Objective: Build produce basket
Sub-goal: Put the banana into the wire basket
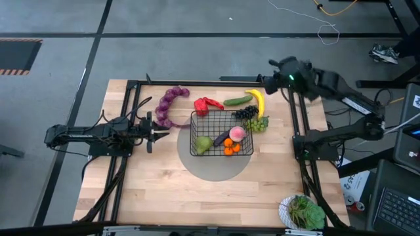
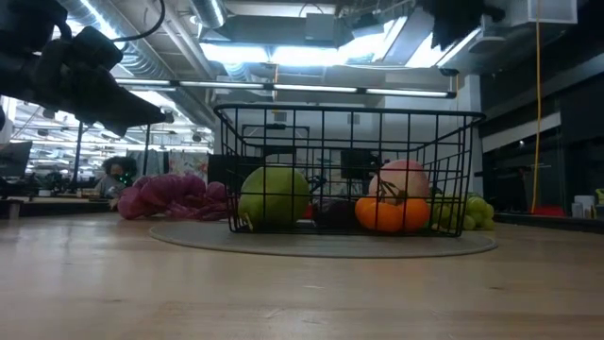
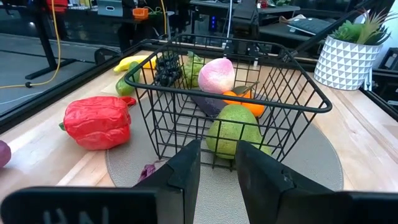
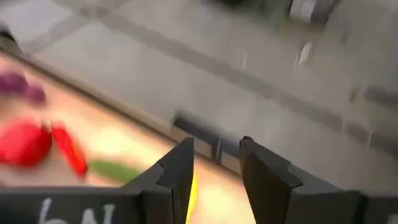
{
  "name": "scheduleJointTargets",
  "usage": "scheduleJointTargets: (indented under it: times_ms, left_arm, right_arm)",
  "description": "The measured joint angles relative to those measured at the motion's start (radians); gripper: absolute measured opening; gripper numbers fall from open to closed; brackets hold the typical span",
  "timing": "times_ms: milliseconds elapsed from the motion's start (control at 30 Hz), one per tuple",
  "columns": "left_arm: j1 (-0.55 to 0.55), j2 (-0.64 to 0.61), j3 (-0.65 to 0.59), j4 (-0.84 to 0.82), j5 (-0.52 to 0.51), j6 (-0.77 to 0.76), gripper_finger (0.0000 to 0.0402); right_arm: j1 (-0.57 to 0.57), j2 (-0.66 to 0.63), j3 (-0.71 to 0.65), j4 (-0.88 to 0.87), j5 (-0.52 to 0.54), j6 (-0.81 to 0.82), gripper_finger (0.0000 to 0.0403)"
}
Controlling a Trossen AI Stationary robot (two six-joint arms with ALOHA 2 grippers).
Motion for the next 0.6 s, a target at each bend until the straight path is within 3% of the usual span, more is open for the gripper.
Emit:
scheduleJointTargets:
  times_ms: [100, 200, 400, 600]
  left_arm:
    - [0.000, 0.000, 0.000, 0.000, 0.000, 0.000, 0.0096]
    - [0.000, 0.000, 0.000, 0.000, 0.000, 0.000, 0.0096]
    - [0.000, 0.000, 0.000, -0.001, 0.000, 0.000, 0.0096]
    - [0.000, 0.000, 0.000, -0.001, 0.000, 0.000, 0.0096]
  right_arm:
    - [-0.130, 0.081, 0.022, -0.095, -0.212, -0.005, 0.0130]
    - [-0.218, 0.149, -0.015, -0.087, -0.341, -0.051, 0.0130]
    - [-0.304, 0.283, -0.126, 0.000, -0.397, -0.040, 0.0130]
    - [-0.331, 0.388, -0.200, 0.129, -0.528, -0.033, 0.0130]
